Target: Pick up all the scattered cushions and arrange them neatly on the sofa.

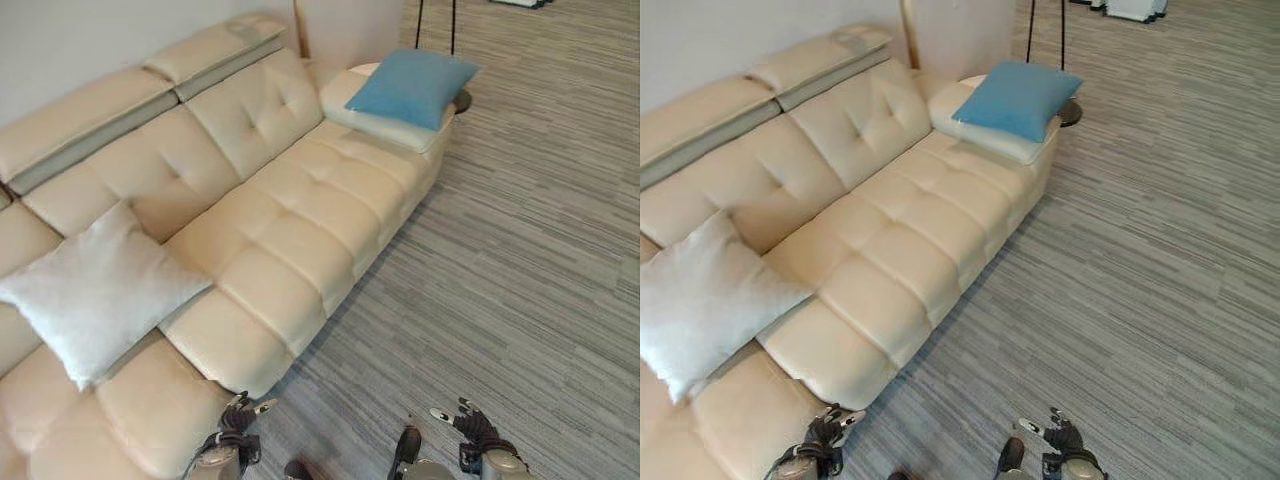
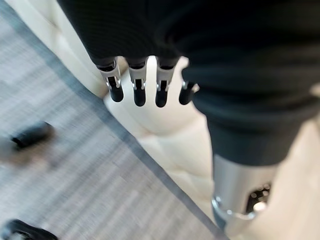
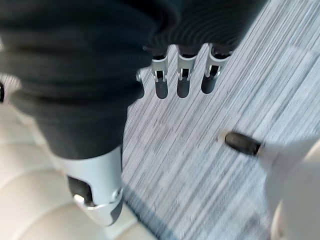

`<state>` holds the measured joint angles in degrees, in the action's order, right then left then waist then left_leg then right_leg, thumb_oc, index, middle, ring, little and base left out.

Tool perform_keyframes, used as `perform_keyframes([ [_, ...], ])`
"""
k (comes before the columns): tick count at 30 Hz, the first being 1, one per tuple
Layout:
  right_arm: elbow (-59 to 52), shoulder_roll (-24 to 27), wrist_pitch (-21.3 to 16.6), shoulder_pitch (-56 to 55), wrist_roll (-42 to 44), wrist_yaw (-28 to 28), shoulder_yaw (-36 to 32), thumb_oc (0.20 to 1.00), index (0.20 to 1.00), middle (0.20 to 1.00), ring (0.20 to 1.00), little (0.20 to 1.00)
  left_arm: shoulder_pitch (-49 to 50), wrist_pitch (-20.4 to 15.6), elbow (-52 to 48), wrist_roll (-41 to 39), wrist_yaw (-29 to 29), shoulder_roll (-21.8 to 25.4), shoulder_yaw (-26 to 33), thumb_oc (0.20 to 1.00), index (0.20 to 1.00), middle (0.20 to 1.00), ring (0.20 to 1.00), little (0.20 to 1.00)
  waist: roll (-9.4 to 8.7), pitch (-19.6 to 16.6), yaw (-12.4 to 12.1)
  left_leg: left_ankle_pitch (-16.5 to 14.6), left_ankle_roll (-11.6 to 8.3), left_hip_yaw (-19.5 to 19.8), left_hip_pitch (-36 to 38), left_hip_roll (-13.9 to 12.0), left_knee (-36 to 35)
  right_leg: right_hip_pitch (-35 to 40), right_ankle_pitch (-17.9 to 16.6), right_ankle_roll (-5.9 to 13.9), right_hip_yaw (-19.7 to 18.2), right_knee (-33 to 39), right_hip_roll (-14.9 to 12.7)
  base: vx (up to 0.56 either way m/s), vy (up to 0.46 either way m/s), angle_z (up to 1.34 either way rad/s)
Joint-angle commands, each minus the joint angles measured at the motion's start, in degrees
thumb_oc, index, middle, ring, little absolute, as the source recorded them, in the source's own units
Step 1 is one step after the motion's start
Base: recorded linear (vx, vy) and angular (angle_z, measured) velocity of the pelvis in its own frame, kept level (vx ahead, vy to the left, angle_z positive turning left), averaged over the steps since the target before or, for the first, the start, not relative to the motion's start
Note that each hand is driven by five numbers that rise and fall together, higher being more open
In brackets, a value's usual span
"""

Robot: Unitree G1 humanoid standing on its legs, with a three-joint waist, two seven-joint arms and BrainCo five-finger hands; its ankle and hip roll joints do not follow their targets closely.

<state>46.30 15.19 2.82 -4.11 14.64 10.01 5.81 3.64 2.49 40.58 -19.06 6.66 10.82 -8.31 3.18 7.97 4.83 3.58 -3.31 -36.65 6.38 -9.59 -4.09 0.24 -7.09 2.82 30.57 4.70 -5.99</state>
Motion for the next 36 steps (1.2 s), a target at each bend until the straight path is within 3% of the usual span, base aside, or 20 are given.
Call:
perform_keyframes([
  [1,-0.2,-2.2,-1.3,2.7,0.6,0.9,-1.4,1.0,1.0,1.0,1.0,1.0,-1.5,-1.2,-0.6,0.1,0.0,1.1,-1.1,1.0,1.0,1.0,1.0,1.0,-2.42,0.2,0.5,-4.4,-0.7,1.0,1.5,4.0,-0.9,0.4,6.4,5.13,-3.7,0.3,-1.9,0.05,-0.214,-0.28],
  [5,0.5,-1.2,-1.6,2.4,1.5,1.3,-2.3,1.0,1.0,1.0,1.0,1.0,-2.9,-1.2,0.5,0.0,-0.2,0.0,-2.4,1.0,1.0,1.0,1.0,1.0,-1.58,0.7,2.1,-2.7,-2.65,-0.2,1.9,1.6,-0.1,0.8,8.3,3.74,-4.1,0.3,-0.5,0.07,-0.305,-0.11],
  [7,1.3,-0.3,-1.9,1.7,2.4,1.5,-3.3,1.0,1.0,1.0,1.0,1.0,-3.8,-1.1,0.2,0.1,-0.5,-0.2,-3.4,1.0,1.0,1.0,1.0,1.0,-1.78,1.2,3.4,-2.9,-4.29,-2.1,0.9,-1.6,5.9,2.0,10.2,2.39,-4.0,0.3,0.5,0.08,-0.342,-0.02],
  [8,1.3,-0.3,-2.0,1.8,2.4,1.5,-3.4,1.0,1.0,1.0,1.0,1.0,-3.8,-1.1,0.2,0.1,-0.5,-0.2,-3.4,1.0,1.0,1.0,1.0,1.0,-1.76,1.2,3.4,-3.0,-4.4,-2.0,0.8,-1.8,6.3,2.0,10.3,2.3,-4.0,0.3,0.6,0.2,-0.514,-0.07],
  [9,1.8,0.8,-2.0,1.3,2.1,1.5,-2.9,1.0,1.0,1.0,1.0,1.0,-4.1,-1.5,-0.7,-0.4,-0.1,-0.2,-4.2,1.0,1.0,1.0,1.0,1.0,-1.83,2.3,3.0,-1.1,-5.09,4.0,-0.4,-2.8,12.5,3.5,12.4,0.25,-6.5,0.3,2.4,0.15,-0.286,-0.07],
  [10,1.8,0.8,-2.0,1.4,2.0,1.5,-2.9,1.0,1.0,1.0,1.0,1.0,-4.1,-1.5,-0.7,-0.4,-0.1,-0.1,-4.2,1.0,1.0,1.0,1.0,1.0,-1.83,2.2,3.0,-1.1,-5.09,4.1,-0.5,-2.9,12.7,3.4,12.5,0.21,-6.5,0.3,2.5,0.17,-0.326,-0.18],
  [11,2.1,1.0,-2.0,1.5,2.1,1.5,-2.8,1.0,1.0,1.0,1.0,1.0,-4.2,-1.6,-1.1,-0.9,0.1,-0.2,-4.5,1.0,1.0,1.0,1.0,1.0,-1.87,2.4,2.7,-1.4,-4.33,8.1,-2.1,-1.9,13.8,3.5,12.8,-0.1,-7.5,0.3,2.7,0.05,-0.085,-0.38],
  [14,3.3,1.8,-1.8,1.8,2.2,1.2,-2.3,1.0,1.0,1.0,1.0,1.0,-3.4,-2.1,-4.0,-2.2,0.9,0.3,-4.7,1.0,1.0,1.0,1.0,1.0,-2.45,2.9,0.7,-5.9,-0.96,21.9,-6.4,3.7,11.3,3.3,13.1,-0.05,-12.7,0.3,3.3,0.12,-0.123,-0.81],
  [15,3.3,1.8,-1.8,1.7,2.2,1.2,-2.3,1.0,1.0,1.0,1.0,1.0,-3.3,-2.1,-4.1,-2.2,0.9,0.4,-4.7,1.0,1.0,1.0,1.0,1.0,-2.45,2.9,0.7,-5.9,-0.93,21.9,-6.4,3.8,11.2,3.3,13.1,-0.03,-12.6,0.3,3.3,0.13,-0.078,-0.72],
  [18,3.4,2.4,-1.8,2.4,1.3,0.9,-1.0,1.0,1.0,1.0,1.0,1.0,-1.6,-2.2,-5.1,-6.3,1.5,-0.3,-3.4,1.0,1.0,1.0,1.0,1.0,-2.71,3.7,-1.8,-5.1,0.24,32.7,-9.8,8.8,8.2,3.1,12.5,-0.55,-16.4,0.3,4.1,0.08,-0.057,-0.79],
  [23,2.6,2.3,-2.0,2.8,1.9,0.9,-0.3,1.0,1.0,1.0,1.0,1.0,-1.1,-2.0,-5.6,-7.6,2.1,-0.4,-3.4,1.0,1.0,1.0,1.0,1.0,-2.34,4.3,-2.8,-2.3,0.58,38.5,-11.9,11.6,4.2,3.1,13.0,-1.09,-18.2,0.1,5.3,0.1,-0.012,-0.57],
  [27,2.3,2.2,-2.1,3.2,1.8,1.1,0.7,1.0,1.0,1.0,1.0,1.0,-1.3,-2.3,-6.2,-8.0,2.8,-0.4,-3.9,1.0,1.0,1.0,1.0,1.0,-1.92,5.0,-3.8,2.5,-0.63,43.0,-15.9,13.6,0.2,3.6,13.9,-1.4,-20.0,-0.2,6.5,0.15,0.033,-0.23],
  [30,2.9,2.2,-2.2,4.7,1.9,1.2,1.2,1.0,1.0,1.0,1.0,1.0,-2.0,-2.3,-7.2,-6.8,3.0,0.4,-4.0,1.0,1.0,1.0,1.0,1.0,-1.89,5.4,-4.7,3.9,-1.42,43.1,-19.1,13.9,-0.9,4.2,14.3,-1.24,-22.4,0.3,7.5,0.18,0.076,-0.16],
  [33,3.1,2.0,-2.2,4.9,1.8,0.9,1.3,1.0,1.0,1.0,1.0,1.0,-2.0,-2.3,-7.6,-5.6,2.6,1.2,-4.3,1.0,1.0,1.0,1.0,1.0,-2.24,4.6,-4.8,4.3,-0.67,42.8,-19.2,13.8,-0.9,5.7,15.8,-0.73,-25.1,0.3,7.7,0.31,0.146,-0.26],
  [36,3.1,0.8,-2.2,4.7,2.5,0.8,1.0,1.0,1.0,1.0,1.0,1.0,-2.1,-2.3,-7.2,-4.7,2.8,1.9,-4.6,1.0,1.0,1.0,1.0,1.0,-3.52,3.0,-4.5,3.4,1.08,41.8,-17.3,14.4,-0.9,8.1,17.6,-0.38,-26.4,0.0,6.0,0.42,0.173,-0.54],
])
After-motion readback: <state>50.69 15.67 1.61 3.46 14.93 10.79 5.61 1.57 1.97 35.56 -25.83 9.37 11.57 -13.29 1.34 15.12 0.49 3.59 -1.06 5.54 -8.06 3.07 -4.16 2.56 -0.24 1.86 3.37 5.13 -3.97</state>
